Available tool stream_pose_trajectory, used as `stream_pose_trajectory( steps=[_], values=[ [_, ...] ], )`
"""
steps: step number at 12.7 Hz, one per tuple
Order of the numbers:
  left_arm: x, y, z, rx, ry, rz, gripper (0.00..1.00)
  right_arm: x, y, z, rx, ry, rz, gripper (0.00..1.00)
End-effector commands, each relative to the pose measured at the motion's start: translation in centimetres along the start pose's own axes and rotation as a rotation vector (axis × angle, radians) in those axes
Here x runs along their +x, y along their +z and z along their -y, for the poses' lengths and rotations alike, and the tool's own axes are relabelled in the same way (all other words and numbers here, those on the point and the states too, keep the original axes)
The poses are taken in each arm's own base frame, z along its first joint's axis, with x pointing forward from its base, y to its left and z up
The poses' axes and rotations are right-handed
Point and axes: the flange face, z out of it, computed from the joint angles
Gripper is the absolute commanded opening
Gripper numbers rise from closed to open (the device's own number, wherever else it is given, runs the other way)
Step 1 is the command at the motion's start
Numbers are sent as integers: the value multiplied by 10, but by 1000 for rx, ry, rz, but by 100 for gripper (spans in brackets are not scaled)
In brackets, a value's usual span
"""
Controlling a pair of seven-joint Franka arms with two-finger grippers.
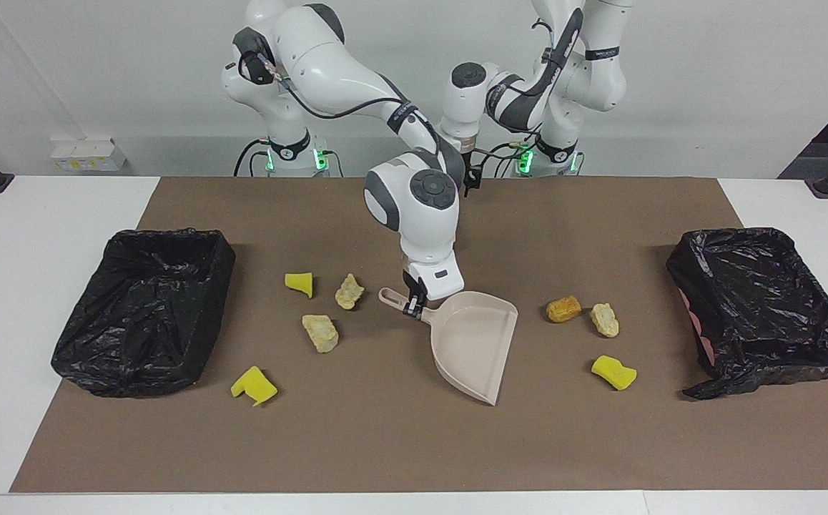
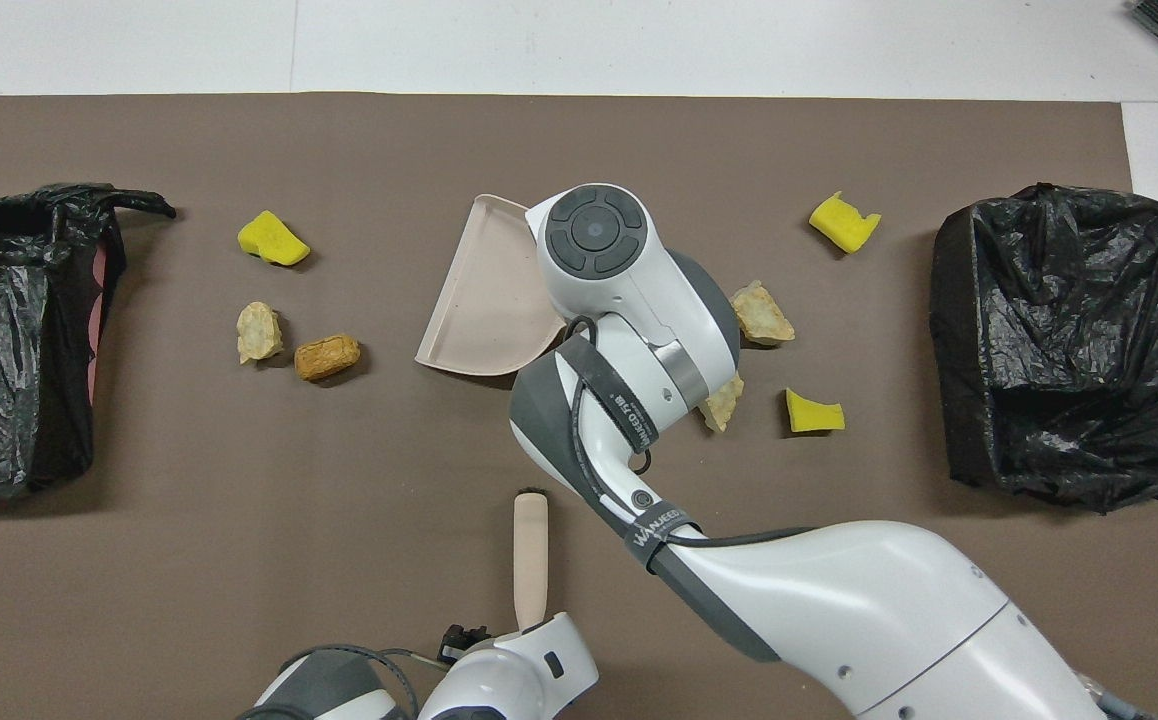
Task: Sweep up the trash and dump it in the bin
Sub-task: 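Tilt the dustpan with the right gripper while the left gripper grasps the brush, then sweep the tan lumps and sponge into the dustpan with the left gripper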
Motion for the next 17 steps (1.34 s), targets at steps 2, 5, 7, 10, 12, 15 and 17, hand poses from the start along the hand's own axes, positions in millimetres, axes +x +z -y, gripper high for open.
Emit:
stream_pose_trajectory(
  steps=[2, 5, 7, 10, 12, 15, 17],
  values=[
    [-4, 0, -2, -5, -71, 10, 0, -6, 3, -3, -22, -58, -22, 27],
    [3, -14, 3, 14, -100, 46, 0, -7, 11, -3, -38, -85, -42, 37],
    [25, -29, 26, -2, -173, 21, 0, -4, 15, 0, -34, -83, -39, 36],
    [48, -63, 79, 23, -283, 15, 0, -7, 11, -4, -37, -85, -37, 30],
    [85, -98, 121, 21, -392, 4, 0, -8, 10, -5, -43, -87, -34, 0],
    [126, -104, 186, 50, -441, -12, 0, -12, 9, -12, -88, -146, 2, 0],
    [142, -105, 241, 48, -403, -3, 0, -10, 6, -10, -105, -245, 18, 0]
  ],
)
